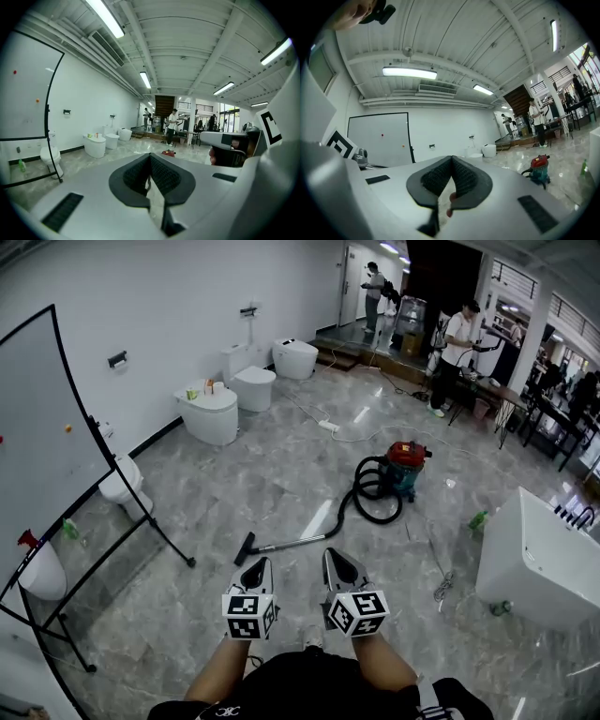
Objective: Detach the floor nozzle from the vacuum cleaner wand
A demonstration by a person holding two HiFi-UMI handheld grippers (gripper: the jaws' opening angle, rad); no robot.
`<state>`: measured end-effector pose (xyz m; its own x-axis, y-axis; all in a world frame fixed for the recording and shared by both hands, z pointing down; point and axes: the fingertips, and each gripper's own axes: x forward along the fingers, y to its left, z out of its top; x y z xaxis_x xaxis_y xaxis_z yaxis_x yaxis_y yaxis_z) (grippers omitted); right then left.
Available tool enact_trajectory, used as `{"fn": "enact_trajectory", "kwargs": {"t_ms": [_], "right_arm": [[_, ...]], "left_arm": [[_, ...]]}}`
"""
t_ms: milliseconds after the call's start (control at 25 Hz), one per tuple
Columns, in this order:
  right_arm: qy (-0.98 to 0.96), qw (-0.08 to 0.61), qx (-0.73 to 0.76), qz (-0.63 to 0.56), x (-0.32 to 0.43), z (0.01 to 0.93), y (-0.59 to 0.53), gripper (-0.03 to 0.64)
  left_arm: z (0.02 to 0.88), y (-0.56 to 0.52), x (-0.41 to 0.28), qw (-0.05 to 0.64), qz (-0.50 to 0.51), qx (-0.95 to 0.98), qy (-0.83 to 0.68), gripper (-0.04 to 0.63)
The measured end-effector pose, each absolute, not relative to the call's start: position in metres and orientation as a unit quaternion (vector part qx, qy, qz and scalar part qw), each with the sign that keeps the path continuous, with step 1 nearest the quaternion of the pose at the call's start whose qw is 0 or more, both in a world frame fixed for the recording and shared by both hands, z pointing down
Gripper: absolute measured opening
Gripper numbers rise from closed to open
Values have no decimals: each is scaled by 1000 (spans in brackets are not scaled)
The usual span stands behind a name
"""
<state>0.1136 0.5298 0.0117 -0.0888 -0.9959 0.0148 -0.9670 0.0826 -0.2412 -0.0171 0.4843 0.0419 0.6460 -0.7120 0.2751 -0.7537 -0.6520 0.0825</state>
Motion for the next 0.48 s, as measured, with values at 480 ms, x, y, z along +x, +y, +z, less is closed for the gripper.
{"fn": "enact_trajectory", "kwargs": {"t_ms": [480], "right_arm": [[726, 73, -681, -63, 221, 2, 421, 6]], "left_arm": [[25, 358, 90, 81, 102, 903, -409, 0]]}}
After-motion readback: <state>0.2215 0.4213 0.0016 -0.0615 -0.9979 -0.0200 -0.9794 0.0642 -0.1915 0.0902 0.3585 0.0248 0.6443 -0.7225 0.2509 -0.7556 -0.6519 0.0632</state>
